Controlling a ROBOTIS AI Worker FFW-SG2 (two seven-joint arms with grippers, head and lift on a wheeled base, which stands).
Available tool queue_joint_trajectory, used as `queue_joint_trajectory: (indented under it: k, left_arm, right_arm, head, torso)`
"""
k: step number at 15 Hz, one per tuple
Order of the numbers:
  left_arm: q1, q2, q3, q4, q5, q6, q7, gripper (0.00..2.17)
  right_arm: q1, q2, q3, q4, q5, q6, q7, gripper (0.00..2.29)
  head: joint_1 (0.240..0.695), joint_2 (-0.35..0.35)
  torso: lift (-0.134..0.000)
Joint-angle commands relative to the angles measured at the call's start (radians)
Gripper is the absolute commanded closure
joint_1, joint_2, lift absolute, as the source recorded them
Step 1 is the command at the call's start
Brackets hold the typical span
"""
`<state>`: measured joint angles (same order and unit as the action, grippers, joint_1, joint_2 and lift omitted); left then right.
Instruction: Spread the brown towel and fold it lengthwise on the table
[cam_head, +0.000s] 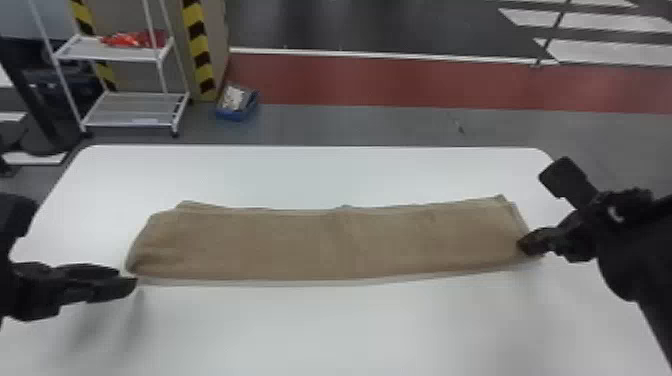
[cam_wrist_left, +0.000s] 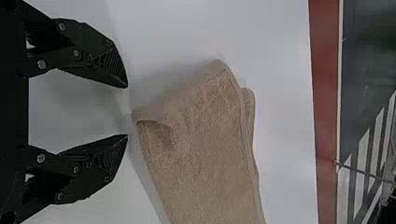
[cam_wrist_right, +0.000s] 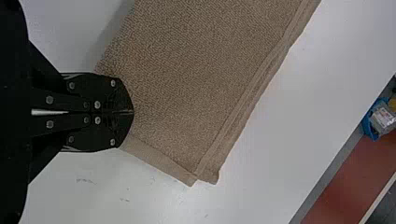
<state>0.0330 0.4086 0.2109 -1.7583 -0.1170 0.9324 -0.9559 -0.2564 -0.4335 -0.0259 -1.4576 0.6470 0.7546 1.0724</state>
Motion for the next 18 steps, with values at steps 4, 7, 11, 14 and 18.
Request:
queue_joint_trajectory:
  k: [4,7,11,14,18]
  left_arm:
    - [-0.008,-0.002,-0.004,0.007,0.007,-0.003,0.022,0.62]
    - [-0.008,-0.004,0.005,-0.001,0.042,0.003,0.019,0.62]
    - [-0.010,-0.007,0.004,-0.010,0.056,0.021,0.011,0.71]
    - [-0.018,-0.007,-0.004,-0.004,0.046,0.018,0.014,1.35]
    - [-0.019,0.012,0.004,-0.007,0.039,0.018,-0.012,1.60]
  right_arm:
    - [-0.027,0.001,0.014,0.034,0.003,-0.019,-0.002,1.48]
    - [-0.043,0.012,0.020,0.049,0.013,-0.025,-0.003,1.48]
    - [-0.044,0.016,0.021,0.049,0.017,-0.022,-0.003,1.48]
    - [-0.044,0.016,0.020,0.049,0.017,-0.022,-0.003,1.48]
    - [-0.050,0.016,0.018,0.051,0.017,-0.025,-0.003,1.48]
  head:
    - [0.695,-0.069]
    - [0.695,-0.071]
    - [0.695,-0.074]
    - [0.695,-0.078]
    - [0.695,-0.076]
  torso:
    - [-0.124]
    - [-0.124]
    - [-0.124]
    - [-0.124]
    - [-0.124]
